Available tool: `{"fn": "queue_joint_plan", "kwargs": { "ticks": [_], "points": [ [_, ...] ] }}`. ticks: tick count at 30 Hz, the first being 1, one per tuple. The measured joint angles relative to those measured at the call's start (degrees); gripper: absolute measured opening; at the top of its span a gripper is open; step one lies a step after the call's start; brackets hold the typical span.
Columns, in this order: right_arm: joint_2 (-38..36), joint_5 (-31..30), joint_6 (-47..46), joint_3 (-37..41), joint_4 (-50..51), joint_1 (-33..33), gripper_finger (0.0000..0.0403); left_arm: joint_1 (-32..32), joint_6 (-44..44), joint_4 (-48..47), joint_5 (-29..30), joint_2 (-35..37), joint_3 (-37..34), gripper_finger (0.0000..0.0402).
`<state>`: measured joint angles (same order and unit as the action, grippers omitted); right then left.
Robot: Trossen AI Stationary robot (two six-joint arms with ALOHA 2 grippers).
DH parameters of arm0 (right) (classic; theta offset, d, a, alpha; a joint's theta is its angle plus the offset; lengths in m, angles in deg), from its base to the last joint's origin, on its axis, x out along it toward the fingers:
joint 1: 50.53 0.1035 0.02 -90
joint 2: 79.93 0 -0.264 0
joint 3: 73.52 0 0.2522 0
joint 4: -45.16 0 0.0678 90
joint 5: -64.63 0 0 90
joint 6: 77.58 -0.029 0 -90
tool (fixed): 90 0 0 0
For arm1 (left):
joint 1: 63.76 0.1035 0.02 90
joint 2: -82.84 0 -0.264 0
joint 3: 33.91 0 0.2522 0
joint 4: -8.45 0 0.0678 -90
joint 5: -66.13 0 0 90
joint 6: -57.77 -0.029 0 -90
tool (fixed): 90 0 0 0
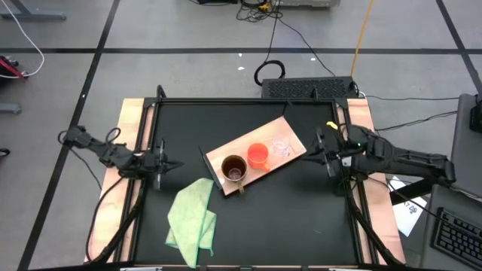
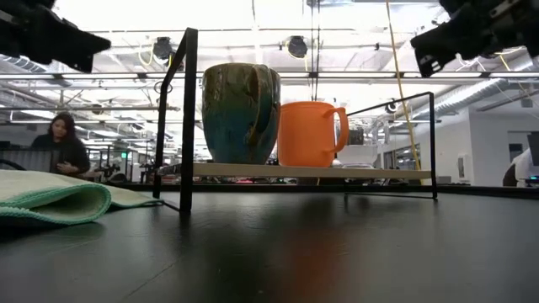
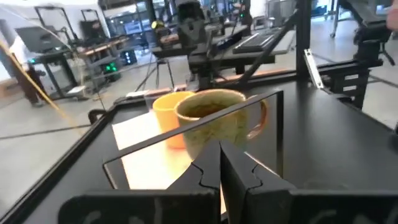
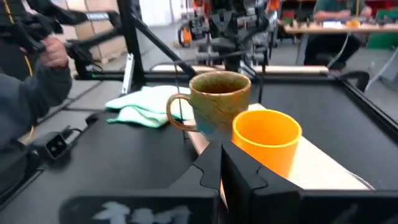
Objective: Stack small to large cups/mugs on shelf
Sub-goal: Return to Home Position
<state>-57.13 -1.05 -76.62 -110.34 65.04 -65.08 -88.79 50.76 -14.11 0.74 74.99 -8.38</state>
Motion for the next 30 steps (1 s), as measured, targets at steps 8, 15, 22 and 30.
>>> {"fn": "queue_joint_plan", "kwargs": {
  "ticks": [8,15,22,30],
  "points": [
    [-8.52,-6.65,-3.33,7.24,-5.69,5.71,0.0000,-10.87,0.19,0.83,15.24,0.02,0.00,0.0000],
    [-9.69,-12.61,-2.65,10.11,-6.21,10.12,0.0000,-17.17,1.30,1.29,21.03,0.00,0.00,0.0000],
    [-9.69,-15.17,-1.58,13.77,-10.46,13.24,0.0000,-20.97,0.21,4.85,24.79,0.00,-2.46,0.0000],
    [-9.67,-15.17,-0.25,16.13,-14.74,14.71,0.0000,-21.72,-3.21,11.98,26.77,0.00,-6.36,0.0000]
  ]
}}
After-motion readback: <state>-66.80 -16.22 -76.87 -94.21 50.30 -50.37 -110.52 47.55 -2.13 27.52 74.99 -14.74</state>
